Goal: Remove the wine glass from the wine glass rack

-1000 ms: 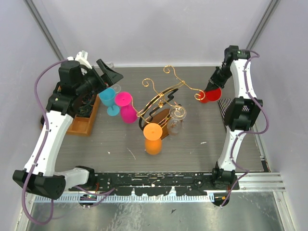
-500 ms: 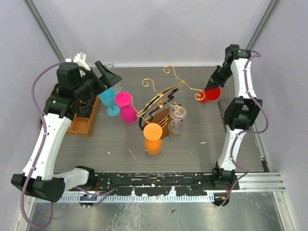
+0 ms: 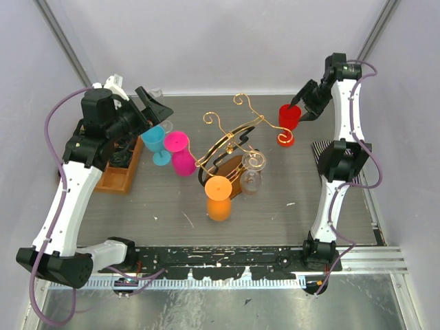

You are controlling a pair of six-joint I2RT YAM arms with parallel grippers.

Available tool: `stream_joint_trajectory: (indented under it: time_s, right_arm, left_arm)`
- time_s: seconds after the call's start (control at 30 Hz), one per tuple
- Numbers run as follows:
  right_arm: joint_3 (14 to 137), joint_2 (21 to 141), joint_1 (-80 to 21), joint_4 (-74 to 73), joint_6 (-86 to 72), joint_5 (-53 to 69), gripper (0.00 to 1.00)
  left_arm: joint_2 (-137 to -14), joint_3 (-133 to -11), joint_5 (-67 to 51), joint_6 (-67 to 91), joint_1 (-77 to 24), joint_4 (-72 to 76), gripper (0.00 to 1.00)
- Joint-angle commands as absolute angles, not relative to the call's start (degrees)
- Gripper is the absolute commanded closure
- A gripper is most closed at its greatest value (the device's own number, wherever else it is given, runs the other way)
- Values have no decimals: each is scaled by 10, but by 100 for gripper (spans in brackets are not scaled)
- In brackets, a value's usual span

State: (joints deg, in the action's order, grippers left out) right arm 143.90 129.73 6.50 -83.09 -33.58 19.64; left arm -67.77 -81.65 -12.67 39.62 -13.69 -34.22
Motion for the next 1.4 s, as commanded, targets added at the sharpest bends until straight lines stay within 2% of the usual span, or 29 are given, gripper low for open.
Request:
stream_joint_trajectory:
  time_s: [0.0,0.03,0.07,0.33,0.43,0.5,0.53,0.57,0.63,0.67,0.77,0.8,0.9,0.97,1.07,1.17,1.2,1.23,1.37]
  right_arm:
    - [1494,1301,69,-830,-351,209,29]
    - [1498,1296,69,-821,-354,215,4]
    - [1496,1286,69,-808,-357,221,1]
    - [1439,1133,67,-579,-381,325,0]
    - [1243,991,40,-415,-312,240,0]
    - [1131,944,57,-368,-313,300,0]
    - [1091,925,67,-368,-304,326,3]
    - [1048,900,69,-356,-290,335,21]
    - [927,818,56,-286,-299,370,93]
    - [884,781,50,-260,-317,376,99]
    - [847,692,34,-318,-291,330,99]
    - [846,675,33,-348,-285,340,98]
    - [836,626,19,-401,-293,361,63]
    - [829,593,5,-407,-307,373,49]
    - [823,588,-37,-387,-331,397,42]
    - [835,618,-126,-381,-320,338,35]
    - [852,636,-166,-392,-304,297,14]
    - [876,658,-209,-411,-275,236,2]
    - [986,764,-338,-470,-200,8,0]
  left_arm:
    - [-679,-837,-121,385,-134,-343,1]
    - [-679,-838,-121,386,-134,-343,1]
    - [-679,-838,-121,386,-134,-342,1]
    - [-677,-837,-116,388,-134,-350,2]
    - [-666,-838,-96,374,-134,-365,2]
    - [-657,-834,-81,366,-133,-371,1]
    - [-655,-832,-78,363,-134,-372,1]
    - [-653,-834,-77,361,-134,-375,1]
    - [-652,-837,-75,351,-134,-388,2]
    - [-651,-835,-71,347,-134,-392,2]
    - [-648,-837,-66,341,-133,-404,2]
    - [-647,-837,-67,340,-134,-405,2]
    - [-642,-833,-65,340,-134,-406,2]
    - [-641,-828,-67,341,-134,-407,2]
    - [-646,-820,-69,344,-134,-401,2]
    - [-656,-821,-71,343,-134,-401,3]
    - [-660,-820,-70,342,-134,-405,3]
    - [-663,-821,-68,339,-134,-410,4]
    - [-660,-815,-58,329,-134,-427,5]
